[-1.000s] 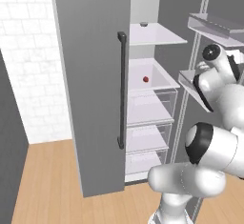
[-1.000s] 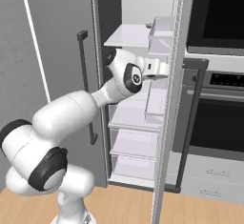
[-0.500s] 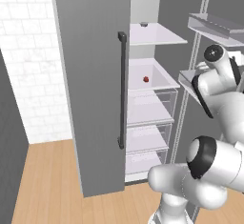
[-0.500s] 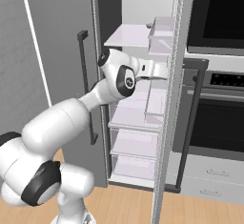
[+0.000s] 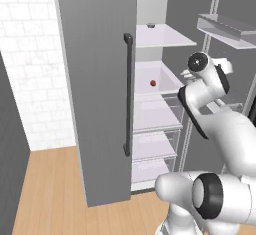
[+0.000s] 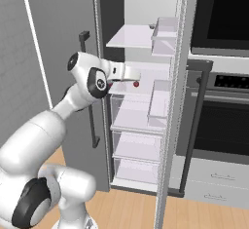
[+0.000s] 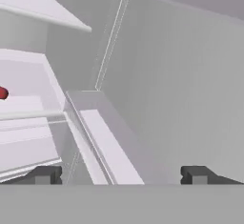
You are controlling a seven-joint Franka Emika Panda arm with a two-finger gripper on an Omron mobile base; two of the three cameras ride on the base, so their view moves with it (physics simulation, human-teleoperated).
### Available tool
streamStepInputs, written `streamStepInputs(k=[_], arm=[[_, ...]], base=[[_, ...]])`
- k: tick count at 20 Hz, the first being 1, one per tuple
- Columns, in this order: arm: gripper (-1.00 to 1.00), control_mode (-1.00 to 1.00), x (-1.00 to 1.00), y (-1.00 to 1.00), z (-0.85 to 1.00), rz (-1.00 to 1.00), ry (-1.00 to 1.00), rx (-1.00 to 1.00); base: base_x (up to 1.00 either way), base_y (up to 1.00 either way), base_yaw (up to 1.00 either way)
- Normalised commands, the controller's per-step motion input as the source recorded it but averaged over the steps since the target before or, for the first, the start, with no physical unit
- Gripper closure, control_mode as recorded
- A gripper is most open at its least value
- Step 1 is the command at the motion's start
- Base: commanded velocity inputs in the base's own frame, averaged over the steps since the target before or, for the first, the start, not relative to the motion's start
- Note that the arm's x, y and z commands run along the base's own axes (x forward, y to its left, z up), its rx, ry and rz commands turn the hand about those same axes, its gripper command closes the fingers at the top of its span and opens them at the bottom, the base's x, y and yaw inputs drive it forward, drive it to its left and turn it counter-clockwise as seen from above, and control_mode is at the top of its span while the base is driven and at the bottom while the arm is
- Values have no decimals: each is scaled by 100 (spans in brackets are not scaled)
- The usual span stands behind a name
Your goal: Take the strawberry from the fridge and place it on top of the pancake, located on the dining counter.
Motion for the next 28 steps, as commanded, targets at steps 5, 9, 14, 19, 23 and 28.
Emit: streamStepInputs(k=[5,9,14,19,23,28], arm=[[-100,-100,-29,79,-25,25,-7,25],[-100,-100,-33,70,-21,21,-11,29],[-100,-100,-48,64,0,10,-4,28],[-100,-100,-57,47,0,1,0,23],[-100,-100,-95,0,1,0,0,6],[-100,-100,-59,0,3,0,1,0]], base=[[0,0,0],[0,0,0],[0,0,0],[0,0,0],[0,0,0],[0,0,0]])
